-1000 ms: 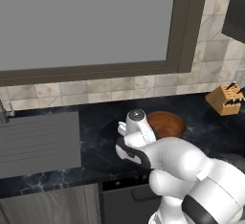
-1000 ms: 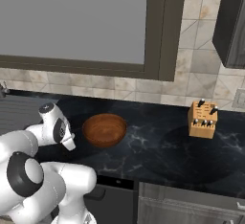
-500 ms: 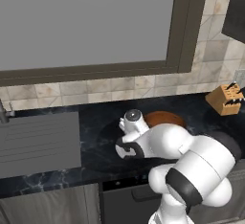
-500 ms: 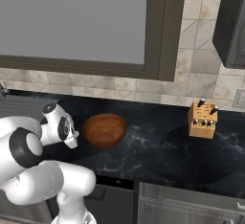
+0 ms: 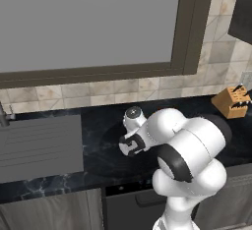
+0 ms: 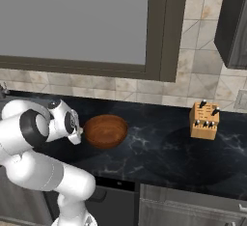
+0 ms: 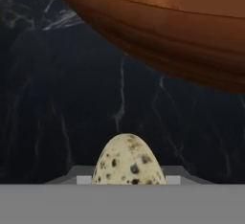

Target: Gather the eggs and milk located in the vicinity of the sink area and place them right next to the bowl.

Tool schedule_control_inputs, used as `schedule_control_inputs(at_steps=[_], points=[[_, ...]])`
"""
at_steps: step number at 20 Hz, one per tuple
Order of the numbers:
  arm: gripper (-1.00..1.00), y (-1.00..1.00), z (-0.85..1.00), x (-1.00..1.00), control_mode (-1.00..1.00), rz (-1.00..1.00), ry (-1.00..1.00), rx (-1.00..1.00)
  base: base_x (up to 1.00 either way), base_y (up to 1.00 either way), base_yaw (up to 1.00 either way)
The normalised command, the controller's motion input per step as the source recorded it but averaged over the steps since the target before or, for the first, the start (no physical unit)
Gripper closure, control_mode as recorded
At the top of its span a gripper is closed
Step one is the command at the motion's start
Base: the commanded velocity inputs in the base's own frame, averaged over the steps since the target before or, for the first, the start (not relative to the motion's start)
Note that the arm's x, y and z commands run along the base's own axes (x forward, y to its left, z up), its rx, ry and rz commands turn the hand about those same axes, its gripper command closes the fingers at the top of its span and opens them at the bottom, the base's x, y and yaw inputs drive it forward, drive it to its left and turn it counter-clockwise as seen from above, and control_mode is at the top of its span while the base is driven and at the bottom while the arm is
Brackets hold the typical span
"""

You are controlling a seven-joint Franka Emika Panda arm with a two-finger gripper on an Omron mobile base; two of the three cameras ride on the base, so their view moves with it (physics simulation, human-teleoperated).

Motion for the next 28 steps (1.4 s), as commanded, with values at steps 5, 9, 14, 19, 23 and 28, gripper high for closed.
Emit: schedule_control_inputs(at_steps=[5, 9, 14, 19, 23, 28], points=[[1.00, -0.12, 0.00, 0.27, -1.00, -0.11, 0.00, 0.00, 0.00, 0.00, 0.00], [1.00, -0.13, -0.02, 0.17, -1.00, -0.14, 0.00, 0.00, 0.00, 0.00, 0.00], [1.00, -0.03, -0.11, 0.11, -1.00, -0.14, 0.00, 0.00, 0.00, 0.00, 0.00], [1.00, -0.05, -0.09, 0.03, -1.00, -0.14, 0.00, 0.00, 0.00, 0.00, 0.00], [1.00, -0.12, -0.04, 0.00, -1.00, -0.14, 0.00, 0.00, 0.00, 0.00, 0.00], [-1.00, -0.24, 0.00, 0.00, -1.00, -0.13, 0.00, 0.00, 0.00, 0.00, 0.00]])
